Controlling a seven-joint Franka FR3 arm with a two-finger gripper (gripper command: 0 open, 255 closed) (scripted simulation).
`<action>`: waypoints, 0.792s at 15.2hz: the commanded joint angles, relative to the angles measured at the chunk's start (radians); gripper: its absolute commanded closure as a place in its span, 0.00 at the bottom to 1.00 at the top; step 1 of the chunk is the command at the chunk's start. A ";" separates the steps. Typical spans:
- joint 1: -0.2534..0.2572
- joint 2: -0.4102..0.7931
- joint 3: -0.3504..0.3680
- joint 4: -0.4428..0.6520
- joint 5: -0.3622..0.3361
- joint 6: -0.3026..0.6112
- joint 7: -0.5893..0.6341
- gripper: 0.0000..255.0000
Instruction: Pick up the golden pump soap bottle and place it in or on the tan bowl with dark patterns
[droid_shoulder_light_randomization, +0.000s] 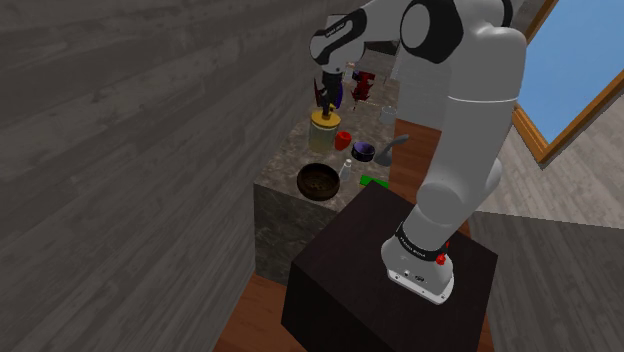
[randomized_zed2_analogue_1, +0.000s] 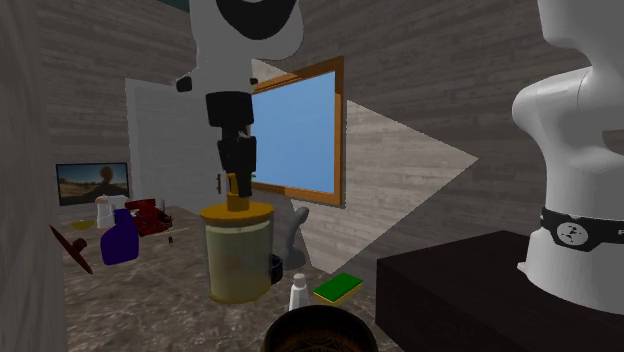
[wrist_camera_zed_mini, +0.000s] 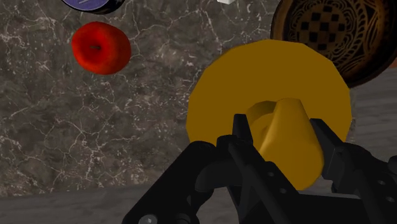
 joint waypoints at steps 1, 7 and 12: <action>0.001 -0.015 -0.002 0.010 -0.005 -0.023 0.001 1.00; 0.036 -0.146 -0.004 -0.090 -0.044 -0.051 0.048 1.00; 0.080 -0.337 0.014 -0.250 -0.099 -0.078 0.132 1.00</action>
